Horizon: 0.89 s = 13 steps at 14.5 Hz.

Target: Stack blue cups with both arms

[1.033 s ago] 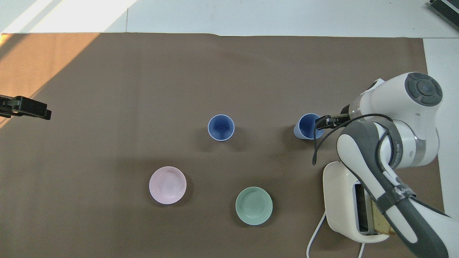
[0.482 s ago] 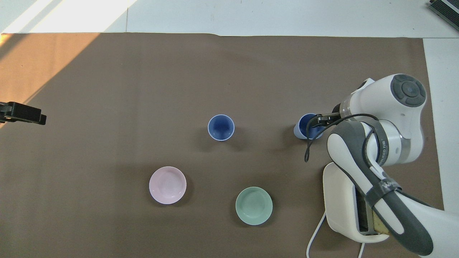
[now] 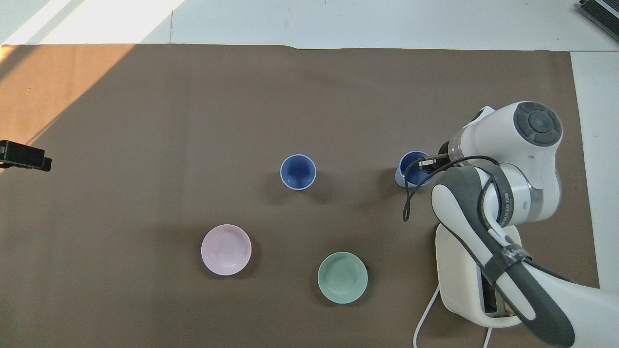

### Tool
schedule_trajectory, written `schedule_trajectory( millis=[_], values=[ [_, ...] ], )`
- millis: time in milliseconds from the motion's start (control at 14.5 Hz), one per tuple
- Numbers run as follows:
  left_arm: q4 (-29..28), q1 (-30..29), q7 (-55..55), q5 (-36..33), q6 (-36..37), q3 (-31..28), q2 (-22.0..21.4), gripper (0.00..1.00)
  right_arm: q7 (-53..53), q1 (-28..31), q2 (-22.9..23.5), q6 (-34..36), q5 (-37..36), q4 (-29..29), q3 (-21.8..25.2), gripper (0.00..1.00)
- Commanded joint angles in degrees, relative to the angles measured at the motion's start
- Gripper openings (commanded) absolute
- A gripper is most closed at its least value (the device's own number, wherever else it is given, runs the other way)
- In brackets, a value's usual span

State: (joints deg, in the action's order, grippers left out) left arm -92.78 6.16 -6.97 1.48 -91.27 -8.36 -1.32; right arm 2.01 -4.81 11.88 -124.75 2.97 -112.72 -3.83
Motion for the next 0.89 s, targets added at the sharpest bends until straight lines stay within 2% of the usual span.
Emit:
schedule_trajectory(
  millis=[0,207,413,620,826],
  values=[
    [-1.7,-0.7,0.7,-0.8,-0.7,0.7,-1.9,1.0,-1.6,0.2,0.3,-0.6,0.7,0.4,-0.1,0.0],
    [-1.1,-0.7,0.2,-0.5,-1.3,0.5,-1.8,1.0,-1.2,0.2,-0.1,2.3,0.6,2.8,-0.4,0.0],
    [-0.9,-0.8,0.1,-0.5,-1.3,0.5,-1.9,1.0,-1.0,0.2,-0.9,10.6,0.7,8.4,-0.3,0.0],
    [1.1,-0.8,-0.1,-0.5,-2.3,0.5,-1.0,1.0,0.3,0.2,-0.9,14.0,0.9,12.8,-1.2,0.0],
    [1.4,-0.8,-0.1,-0.4,-2.2,0.5,-1.0,1.0,9.1,0.2,-0.5,15.1,3.3,16.9,-4.2,0.0]
  ],
)
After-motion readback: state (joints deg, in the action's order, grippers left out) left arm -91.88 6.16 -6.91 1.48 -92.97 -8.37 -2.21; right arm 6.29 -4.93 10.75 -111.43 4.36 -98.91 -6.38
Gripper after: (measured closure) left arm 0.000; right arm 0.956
